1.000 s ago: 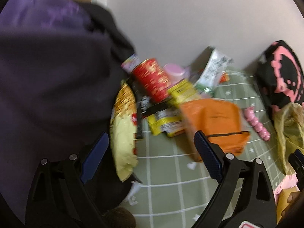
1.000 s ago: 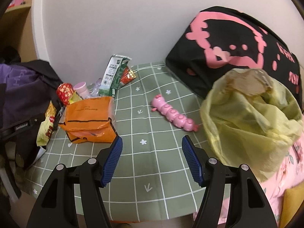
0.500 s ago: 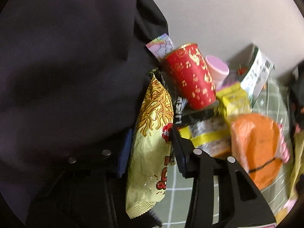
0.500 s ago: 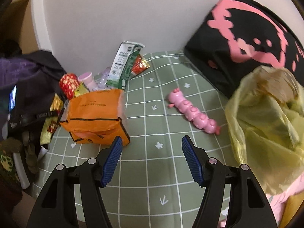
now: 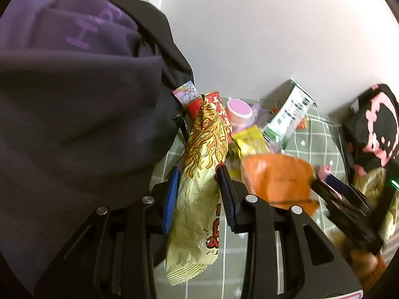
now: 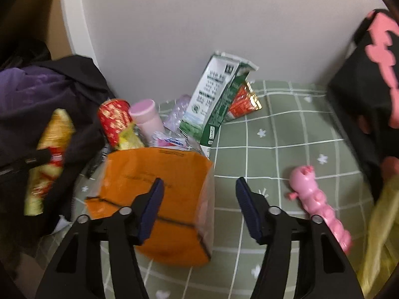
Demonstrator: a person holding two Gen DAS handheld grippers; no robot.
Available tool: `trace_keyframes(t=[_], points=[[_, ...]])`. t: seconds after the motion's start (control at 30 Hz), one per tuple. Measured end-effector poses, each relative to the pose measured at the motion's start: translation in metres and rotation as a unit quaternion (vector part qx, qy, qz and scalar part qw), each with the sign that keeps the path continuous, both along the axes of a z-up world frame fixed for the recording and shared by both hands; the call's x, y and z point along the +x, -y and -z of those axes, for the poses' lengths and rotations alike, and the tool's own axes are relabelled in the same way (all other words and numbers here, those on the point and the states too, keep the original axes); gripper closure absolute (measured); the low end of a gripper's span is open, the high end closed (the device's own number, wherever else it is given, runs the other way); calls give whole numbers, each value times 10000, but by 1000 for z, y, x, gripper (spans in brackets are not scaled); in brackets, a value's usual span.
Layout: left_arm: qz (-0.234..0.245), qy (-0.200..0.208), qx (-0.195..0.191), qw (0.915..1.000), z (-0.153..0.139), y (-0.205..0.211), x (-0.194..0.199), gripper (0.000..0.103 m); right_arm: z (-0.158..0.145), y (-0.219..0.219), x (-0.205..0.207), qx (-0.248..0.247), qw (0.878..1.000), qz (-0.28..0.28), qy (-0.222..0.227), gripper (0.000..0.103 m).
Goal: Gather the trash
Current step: 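Grasp the gold chip bag with the left tool while the right tool grasps the orange bag, then carry both bags over the yellow trash bag and open both tools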
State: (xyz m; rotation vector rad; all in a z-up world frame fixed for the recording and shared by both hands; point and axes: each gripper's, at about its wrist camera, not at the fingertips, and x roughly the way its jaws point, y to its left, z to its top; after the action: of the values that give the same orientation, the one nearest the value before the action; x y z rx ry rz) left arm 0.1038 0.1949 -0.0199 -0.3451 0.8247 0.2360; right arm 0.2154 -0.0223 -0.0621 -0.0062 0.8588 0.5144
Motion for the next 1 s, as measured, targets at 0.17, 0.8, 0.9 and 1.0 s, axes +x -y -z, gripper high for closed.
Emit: trace_keyframes(t=[0.17, 0.8, 0.9, 1.0], points=[[-337, -1, -162, 9993, -15, -3, -16, 72, 28, -8, 13, 155, 9964, -426, -719, 86], [850, 681, -218, 9938, -55, 67, 24, 72, -132, 113, -18, 159, 9944, 341, 992, 90], [1381, 823, -330, 9864, -68, 95, 35, 72, -148, 144, -25, 36, 9910, 665, 1163, 90], [1801, 975, -331, 9782, -76, 121, 40, 72, -169, 189, -34, -284, 9827, 1148, 1427, 90]])
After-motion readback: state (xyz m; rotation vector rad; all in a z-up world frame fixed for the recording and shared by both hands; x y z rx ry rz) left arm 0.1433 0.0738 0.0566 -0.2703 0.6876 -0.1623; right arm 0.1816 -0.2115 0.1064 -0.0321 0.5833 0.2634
